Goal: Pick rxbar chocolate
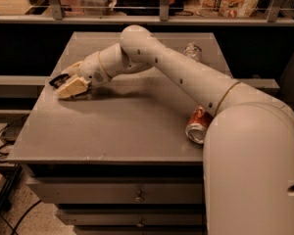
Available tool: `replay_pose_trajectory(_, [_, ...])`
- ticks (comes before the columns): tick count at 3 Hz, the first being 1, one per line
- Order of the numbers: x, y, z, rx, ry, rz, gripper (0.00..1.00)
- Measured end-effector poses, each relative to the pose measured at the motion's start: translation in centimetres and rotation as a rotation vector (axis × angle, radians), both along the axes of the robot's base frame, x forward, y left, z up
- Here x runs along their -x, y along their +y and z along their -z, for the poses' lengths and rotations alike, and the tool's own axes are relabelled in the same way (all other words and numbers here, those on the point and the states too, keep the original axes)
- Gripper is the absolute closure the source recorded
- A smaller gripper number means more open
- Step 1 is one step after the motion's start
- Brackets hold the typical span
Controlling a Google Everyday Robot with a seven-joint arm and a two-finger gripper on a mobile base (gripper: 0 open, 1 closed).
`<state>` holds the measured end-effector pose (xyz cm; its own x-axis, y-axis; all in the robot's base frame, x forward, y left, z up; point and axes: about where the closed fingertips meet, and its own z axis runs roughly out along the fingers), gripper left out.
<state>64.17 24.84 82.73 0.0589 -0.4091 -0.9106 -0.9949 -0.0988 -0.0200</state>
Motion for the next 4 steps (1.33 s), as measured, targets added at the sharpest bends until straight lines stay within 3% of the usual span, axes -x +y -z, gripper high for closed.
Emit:
replay_pose_trajectory(1, [0.0,-0.4,-1.7,-0.035,-0.03,0.0,0.88])
replay_pose_trajectory(2, [0.3,-1.2,-6.0,-0.045,-0.11,-0.019,1.0])
replay_pose_trajectory(3, [0.7,-3.4,-11.1,-0.068,-0.21,-0.045,1.0])
replay_pose_trajectory(4, [1.2,-7.1,-16.6,-0.091,-0.341,-0.066,1.0])
